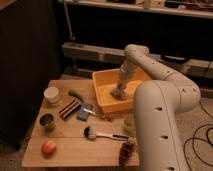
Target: Wipe tray with towel
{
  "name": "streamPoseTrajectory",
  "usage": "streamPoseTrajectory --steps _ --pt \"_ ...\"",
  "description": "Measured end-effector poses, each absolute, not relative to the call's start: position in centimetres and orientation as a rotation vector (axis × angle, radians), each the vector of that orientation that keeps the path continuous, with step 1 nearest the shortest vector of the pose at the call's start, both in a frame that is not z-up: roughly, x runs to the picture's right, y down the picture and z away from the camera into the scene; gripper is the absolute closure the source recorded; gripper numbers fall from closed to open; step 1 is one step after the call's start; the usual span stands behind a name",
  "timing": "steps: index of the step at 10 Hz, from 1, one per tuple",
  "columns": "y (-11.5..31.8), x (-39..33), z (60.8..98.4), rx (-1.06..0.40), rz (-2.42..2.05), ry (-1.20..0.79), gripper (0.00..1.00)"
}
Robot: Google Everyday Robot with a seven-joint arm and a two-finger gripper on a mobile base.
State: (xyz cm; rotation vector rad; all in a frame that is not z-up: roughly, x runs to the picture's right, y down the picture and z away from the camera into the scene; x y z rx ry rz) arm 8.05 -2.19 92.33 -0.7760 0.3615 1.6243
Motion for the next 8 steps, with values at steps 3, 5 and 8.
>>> streamPoseTrajectory --steps 3,5,8 --pt "0.4 5.2 90.3 -0.827 1.549 0.356 1.0" --pt "1.9 6.2 88.5 -0.843 1.537 0.37 1.0" --pt "1.8 11.9 87.4 -0.787 1.651 0.387 1.0"
